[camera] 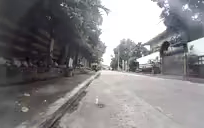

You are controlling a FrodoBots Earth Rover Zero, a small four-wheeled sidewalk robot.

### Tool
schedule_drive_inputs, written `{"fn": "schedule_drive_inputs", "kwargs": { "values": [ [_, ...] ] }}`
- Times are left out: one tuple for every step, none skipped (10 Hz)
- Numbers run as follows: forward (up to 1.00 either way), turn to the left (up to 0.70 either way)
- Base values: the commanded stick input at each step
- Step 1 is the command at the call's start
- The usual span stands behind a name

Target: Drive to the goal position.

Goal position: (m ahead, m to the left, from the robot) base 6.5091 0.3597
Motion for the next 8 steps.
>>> {"fn": "schedule_drive_inputs", "kwargs": {
  "values": [
    [0.7,0.0],
    [0.7,0.0],
    [0.7,0.0],
    [0.7,0.0],
    [0.7,0.0],
    [0.7,0.0],
    [0.7,0.0],
    [0.7,0.0]
  ]
}}
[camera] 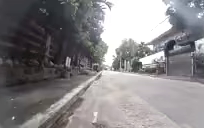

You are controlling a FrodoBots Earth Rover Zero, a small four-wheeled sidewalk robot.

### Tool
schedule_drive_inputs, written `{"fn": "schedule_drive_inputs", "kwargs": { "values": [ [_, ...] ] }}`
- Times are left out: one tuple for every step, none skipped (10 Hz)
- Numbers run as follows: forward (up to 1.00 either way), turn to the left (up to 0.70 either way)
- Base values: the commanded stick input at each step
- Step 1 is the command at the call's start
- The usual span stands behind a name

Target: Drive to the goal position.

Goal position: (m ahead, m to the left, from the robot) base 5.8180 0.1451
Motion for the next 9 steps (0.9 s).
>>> {"fn": "schedule_drive_inputs", "kwargs": {
  "values": [
    [0.7,0.0],
    [0.7,0.0],
    [0.7,-0.01],
    [0.7,-0.02],
    [0.7,-0.02],
    [0.7,-0.02],
    [0.7,-0.01],
    [0.7,-0.02],
    [0.7,-0.02]
  ]
}}
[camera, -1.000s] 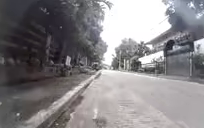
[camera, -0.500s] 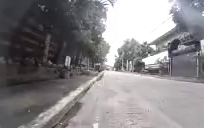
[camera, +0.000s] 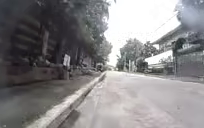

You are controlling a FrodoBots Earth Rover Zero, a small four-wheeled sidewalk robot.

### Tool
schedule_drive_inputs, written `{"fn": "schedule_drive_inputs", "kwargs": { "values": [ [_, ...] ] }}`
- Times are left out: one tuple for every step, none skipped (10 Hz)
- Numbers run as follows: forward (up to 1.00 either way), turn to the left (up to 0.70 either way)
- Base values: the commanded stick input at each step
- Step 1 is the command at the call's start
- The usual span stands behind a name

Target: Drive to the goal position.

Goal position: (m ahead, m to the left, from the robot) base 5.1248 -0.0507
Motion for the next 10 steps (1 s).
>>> {"fn": "schedule_drive_inputs", "kwargs": {
  "values": [
    [0.7,-0.02],
    [0.7,-0.02],
    [0.7,-0.09],
    [0.7,-0.24],
    [0.7,-0.3],
    [0.7,-0.23],
    [0.7,-0.21],
    [0.7,-0.27],
    [0.7,-0.3],
    [0.7,-0.31]
  ]
}}
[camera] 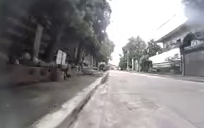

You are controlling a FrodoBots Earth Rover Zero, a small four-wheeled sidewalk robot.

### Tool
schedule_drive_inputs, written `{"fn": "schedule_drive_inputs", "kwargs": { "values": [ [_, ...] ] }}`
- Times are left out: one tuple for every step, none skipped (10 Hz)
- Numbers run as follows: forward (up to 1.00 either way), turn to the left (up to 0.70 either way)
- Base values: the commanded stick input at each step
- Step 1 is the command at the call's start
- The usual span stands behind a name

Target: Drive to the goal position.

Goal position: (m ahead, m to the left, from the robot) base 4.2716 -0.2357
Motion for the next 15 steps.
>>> {"fn": "schedule_drive_inputs", "kwargs": {
  "values": [
    [0.7,-0.14],
    [0.7,0.0],
    [0.7,0.0],
    [0.7,0.0],
    [0.7,0.0],
    [0.7,0.0],
    [0.7,0.0],
    [0.7,0.0],
    [0.7,0.0],
    [0.7,0.0],
    [0.7,0.0],
    [0.7,0.0],
    [0.7,0.0],
    [0.7,0.0],
    [0.7,0.0]
  ]
}}
